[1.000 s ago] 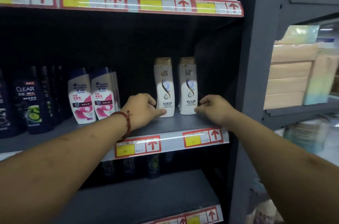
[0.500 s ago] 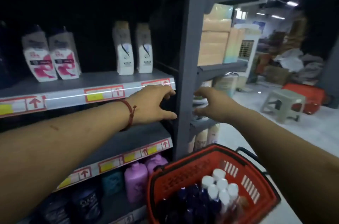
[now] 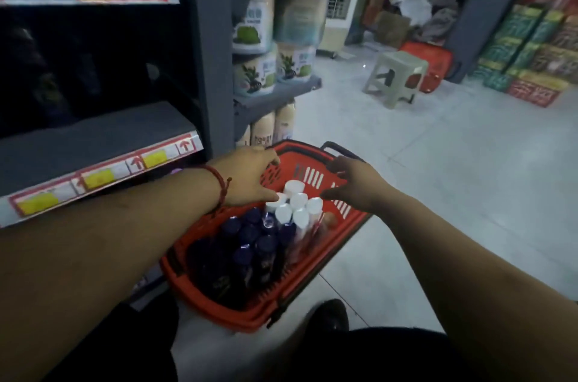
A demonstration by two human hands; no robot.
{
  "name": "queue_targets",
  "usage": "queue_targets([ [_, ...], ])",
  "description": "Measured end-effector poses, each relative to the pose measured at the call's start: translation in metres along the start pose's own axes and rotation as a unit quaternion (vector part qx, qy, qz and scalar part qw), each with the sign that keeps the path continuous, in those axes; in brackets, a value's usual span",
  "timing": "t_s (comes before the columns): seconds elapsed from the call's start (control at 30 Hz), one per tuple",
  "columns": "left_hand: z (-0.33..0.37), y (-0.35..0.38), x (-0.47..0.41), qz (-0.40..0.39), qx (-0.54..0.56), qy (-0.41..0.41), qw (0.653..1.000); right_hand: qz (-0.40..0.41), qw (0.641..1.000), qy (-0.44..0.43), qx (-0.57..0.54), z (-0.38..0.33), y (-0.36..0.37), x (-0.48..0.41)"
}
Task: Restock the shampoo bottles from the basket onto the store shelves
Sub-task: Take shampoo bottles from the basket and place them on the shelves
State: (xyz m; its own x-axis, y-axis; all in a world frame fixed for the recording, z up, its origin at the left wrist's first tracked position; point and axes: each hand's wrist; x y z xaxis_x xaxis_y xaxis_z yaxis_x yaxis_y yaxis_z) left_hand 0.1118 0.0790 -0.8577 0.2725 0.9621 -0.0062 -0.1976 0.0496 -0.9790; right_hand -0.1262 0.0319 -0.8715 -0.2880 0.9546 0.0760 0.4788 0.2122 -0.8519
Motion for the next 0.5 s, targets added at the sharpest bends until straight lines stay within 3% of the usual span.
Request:
queue_targets([
  [0.17,-0.002,0.055,-0.019,-0.035,0.045,0.000,0.998,-0.039,0.998,0.052,0.000,0.043,0.033,-0.005],
  [0.33,-0.007,0.120,-0.023,-0.080,0.164,-0.072,0.981,-0.059,0.993,0.097,-0.009,0.069,0.058,-0.016],
  [0.5,-0.005,0.148,-0.051,-0.144,0.116,-0.041,0.982,-0.074,0.991,0.114,0.021,0.084,0.068,-0.030],
])
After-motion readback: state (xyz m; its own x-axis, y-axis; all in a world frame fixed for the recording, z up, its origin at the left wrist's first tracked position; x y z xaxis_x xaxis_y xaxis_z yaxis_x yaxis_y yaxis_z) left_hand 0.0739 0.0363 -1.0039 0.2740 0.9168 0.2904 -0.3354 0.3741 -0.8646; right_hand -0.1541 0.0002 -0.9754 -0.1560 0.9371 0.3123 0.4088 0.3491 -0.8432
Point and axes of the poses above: each hand's wrist, its own x-axis away from the middle knuckle, its own y-axis out of the palm, z = x × y, and after that the axes turned 4 degrees about -x, right-handed
